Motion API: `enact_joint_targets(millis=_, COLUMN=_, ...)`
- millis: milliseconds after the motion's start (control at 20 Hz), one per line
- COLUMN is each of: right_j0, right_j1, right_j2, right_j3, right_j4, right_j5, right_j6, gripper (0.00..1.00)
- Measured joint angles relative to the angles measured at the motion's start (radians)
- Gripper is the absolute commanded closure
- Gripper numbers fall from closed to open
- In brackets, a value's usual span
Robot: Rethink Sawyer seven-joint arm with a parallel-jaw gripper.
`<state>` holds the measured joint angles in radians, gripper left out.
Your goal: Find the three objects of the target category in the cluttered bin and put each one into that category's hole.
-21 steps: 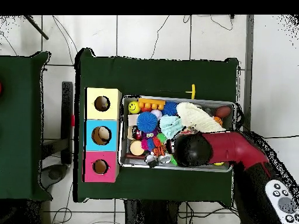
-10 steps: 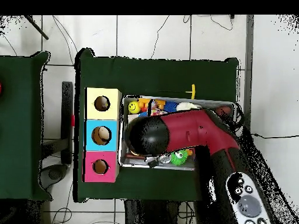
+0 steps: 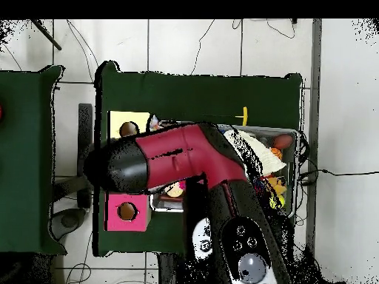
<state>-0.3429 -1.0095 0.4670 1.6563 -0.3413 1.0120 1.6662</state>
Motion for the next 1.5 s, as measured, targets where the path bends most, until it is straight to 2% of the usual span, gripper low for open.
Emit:
enact_joint_targets(millis=100, right_j0=0.049, right_j1=0.000, right_j2=-0.023, right_j3=-0.020, right_j4=0.012, right_j5=0.000, right_j6=0.034, gripper=1.00)
enact_joint_targets(millis=400, right_j0=0.120, right_j1=0.014, right_j2=-0.069, right_j3=-0.033, right_j4=0.031, right_j5=0.000, right_j6=0.108, gripper=1.00)
enact_joint_targets(millis=750, right_j0=0.197, right_j1=0.089, right_j2=-0.134, right_j3=-0.060, right_j4=0.028, right_j5=-0.031, right_j6=0.198, gripper=1.00)
enact_joint_targets(millis=950, right_j0=0.231, right_j1=0.152, right_j2=-0.176, right_j3=-0.083, right_j4=0.025, right_j5=-0.091, right_j6=0.240, gripper=1.00)
enact_joint_targets(millis=1500, right_j0=0.281, right_j1=0.256, right_j2=-0.258, right_j3=-0.118, right_j4=0.026, right_j5=-0.197, right_j6=0.255, gripper=1.00)
